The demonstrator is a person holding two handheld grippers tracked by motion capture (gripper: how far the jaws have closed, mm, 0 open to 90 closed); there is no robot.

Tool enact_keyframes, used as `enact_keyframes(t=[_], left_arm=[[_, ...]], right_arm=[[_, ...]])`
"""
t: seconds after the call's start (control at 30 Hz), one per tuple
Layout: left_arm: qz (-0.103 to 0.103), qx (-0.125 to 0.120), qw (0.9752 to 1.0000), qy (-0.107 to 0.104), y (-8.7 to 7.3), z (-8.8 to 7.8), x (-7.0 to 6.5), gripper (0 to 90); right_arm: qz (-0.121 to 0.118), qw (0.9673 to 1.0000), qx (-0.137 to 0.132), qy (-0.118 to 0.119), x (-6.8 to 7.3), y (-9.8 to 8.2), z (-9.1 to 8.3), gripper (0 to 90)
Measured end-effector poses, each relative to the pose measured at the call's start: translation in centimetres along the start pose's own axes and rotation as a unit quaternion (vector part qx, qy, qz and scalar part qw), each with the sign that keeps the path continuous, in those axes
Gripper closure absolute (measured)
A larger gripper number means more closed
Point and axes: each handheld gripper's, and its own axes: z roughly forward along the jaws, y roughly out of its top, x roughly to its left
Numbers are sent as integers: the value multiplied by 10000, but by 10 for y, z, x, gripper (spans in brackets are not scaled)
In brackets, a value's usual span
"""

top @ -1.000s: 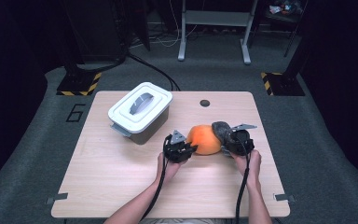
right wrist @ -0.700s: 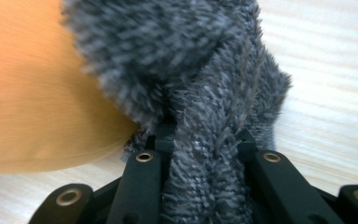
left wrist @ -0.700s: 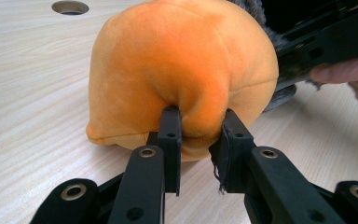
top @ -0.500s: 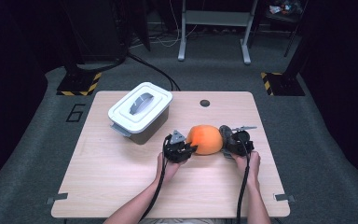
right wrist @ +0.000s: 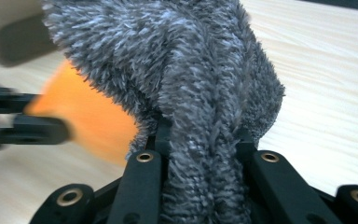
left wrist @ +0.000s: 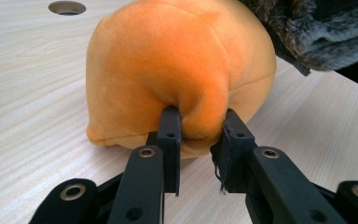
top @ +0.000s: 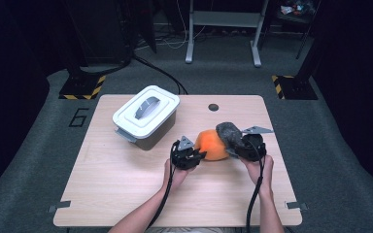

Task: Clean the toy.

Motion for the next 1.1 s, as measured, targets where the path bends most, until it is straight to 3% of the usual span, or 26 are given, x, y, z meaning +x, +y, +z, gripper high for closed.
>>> enact_keyframes(t=[0.1,0.23,0.5,0.6,0.67,0.7,0.8,0.9,1.0,1.07,1.1], left_arm=[[25,-34,10000,33,0,-1,1,729],[-21,-123,9999,72,-1,-2,1,683],[350,-37,9983,470,0,0,-1,463],[455,-53,9978,487,-1,3,1,437],[687,-64,9958,596,0,4,0,426],[691,-97,9959,582,0,5,0,425],[871,-157,9943,598,-1,9,0,451],[1017,-169,9927,634,-2,13,0,560],[913,-237,9939,573,-2,13,1,679],[883,-241,9943,551,-2,12,2,723],[772,-258,9956,472,-2,11,2,735]], right_arm=[[-196,9997,117,-9,11,3,8,723],[-201,9997,151,-66,11,4,17,723],[-114,9998,155,-88,6,7,20,722],[-77,9998,142,-86,6,7,22,723],[-148,9998,147,-68,4,8,22,723],[-136,9998,139,-57,4,8,23,722],[-75,9998,137,-79,5,8,24,723],[-106,9998,148,-68,4,8,25,723],[-119,9998,134,-82,3,7,25,723],[-33,9999,114,-80,4,7,25,723],[-68,9999,93,-67,3,7,20,724]])
